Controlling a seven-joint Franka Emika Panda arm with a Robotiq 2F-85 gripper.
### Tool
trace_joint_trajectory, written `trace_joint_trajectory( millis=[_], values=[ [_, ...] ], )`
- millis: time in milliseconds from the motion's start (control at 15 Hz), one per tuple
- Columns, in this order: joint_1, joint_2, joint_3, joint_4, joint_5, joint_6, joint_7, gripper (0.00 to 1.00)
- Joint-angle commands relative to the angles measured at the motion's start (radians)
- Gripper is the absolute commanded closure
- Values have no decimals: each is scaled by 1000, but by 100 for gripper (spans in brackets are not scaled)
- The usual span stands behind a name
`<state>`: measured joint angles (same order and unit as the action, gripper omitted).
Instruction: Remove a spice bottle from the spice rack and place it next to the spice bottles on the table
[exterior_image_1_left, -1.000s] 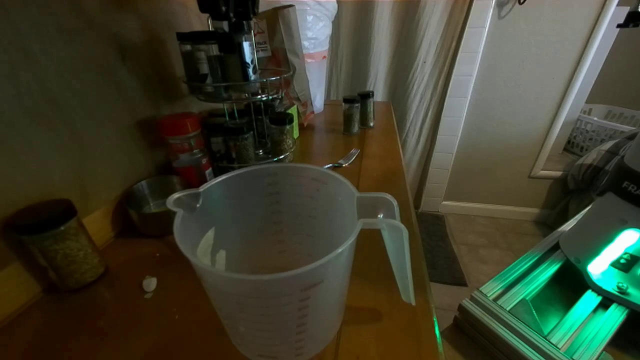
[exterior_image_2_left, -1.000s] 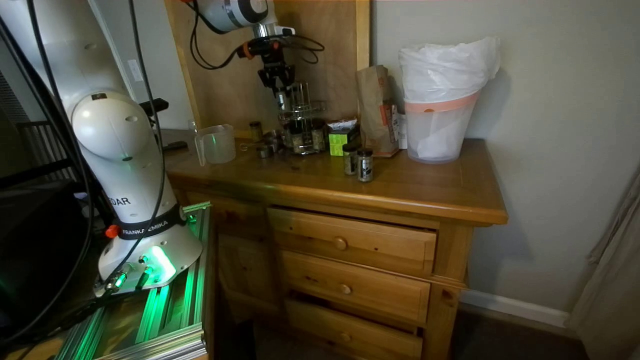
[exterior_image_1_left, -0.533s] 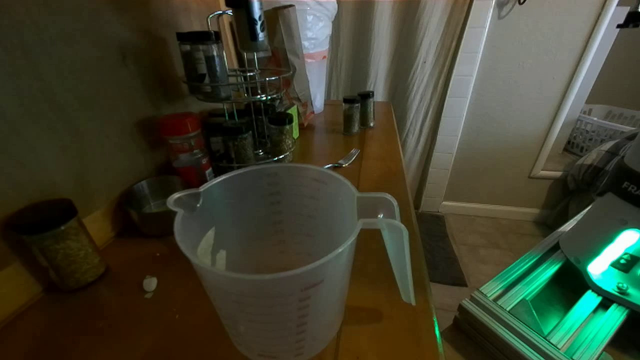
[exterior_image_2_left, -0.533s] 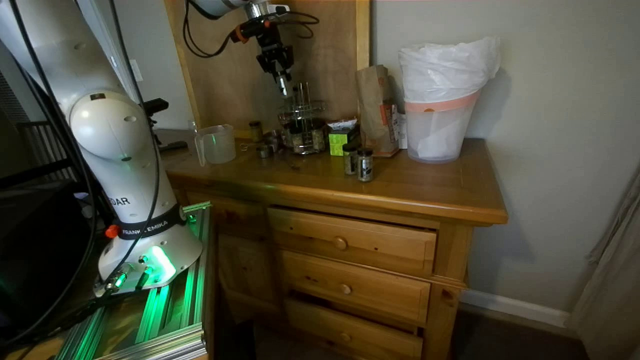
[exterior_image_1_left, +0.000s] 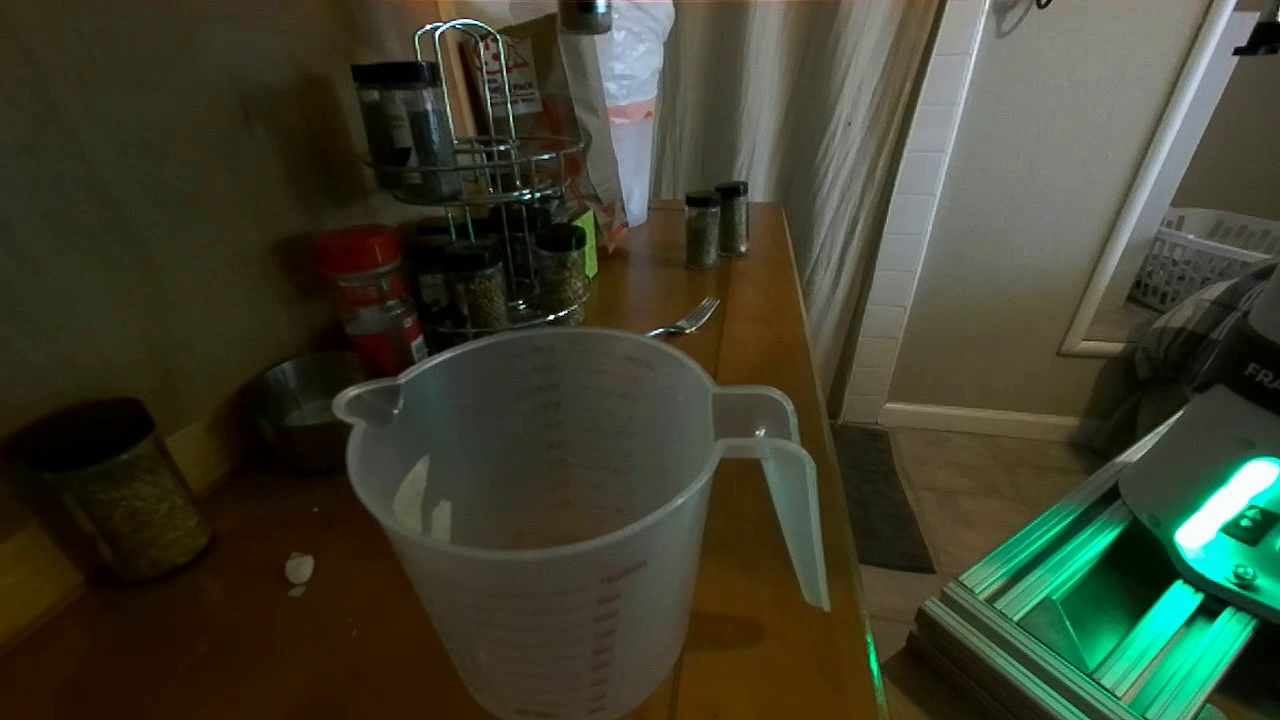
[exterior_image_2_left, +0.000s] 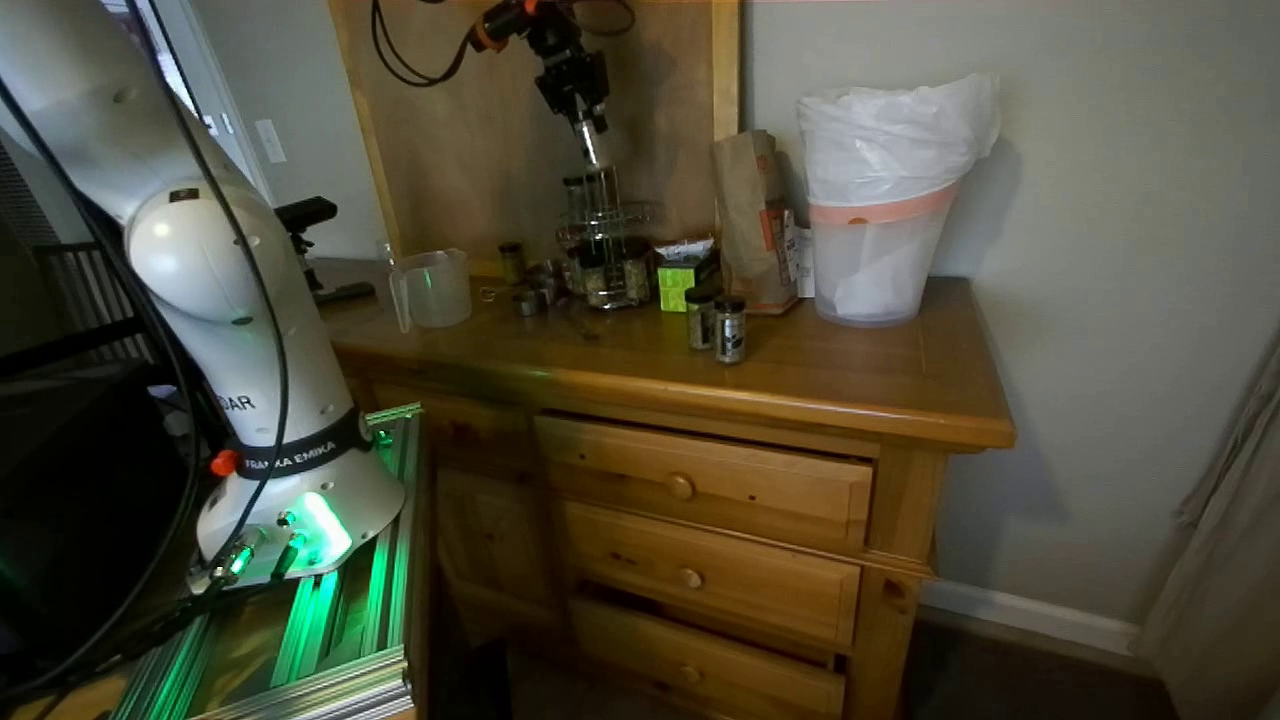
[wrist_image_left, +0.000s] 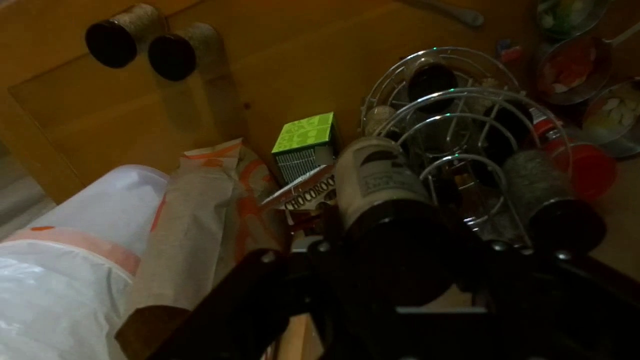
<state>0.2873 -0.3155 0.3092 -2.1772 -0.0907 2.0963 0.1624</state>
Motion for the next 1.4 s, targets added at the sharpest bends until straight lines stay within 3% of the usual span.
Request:
trace_joint_trajectory(
  millis=[0, 267, 333, 600, 1133, 1333],
  values=[
    [-12, -6, -3, -7, 14, 0, -2, 51],
    [-15, -10, -9, -23, 25, 9, -2, 51],
    [-15, -10, -9, -23, 26, 9, -2, 76],
    [-42, -22, -20, -39, 17, 4, 33, 76],
    [-138, 8, -88, -193, 26, 196, 96, 76],
    [-144, 39, -105, -261, 25, 215, 51, 76]
  ],
)
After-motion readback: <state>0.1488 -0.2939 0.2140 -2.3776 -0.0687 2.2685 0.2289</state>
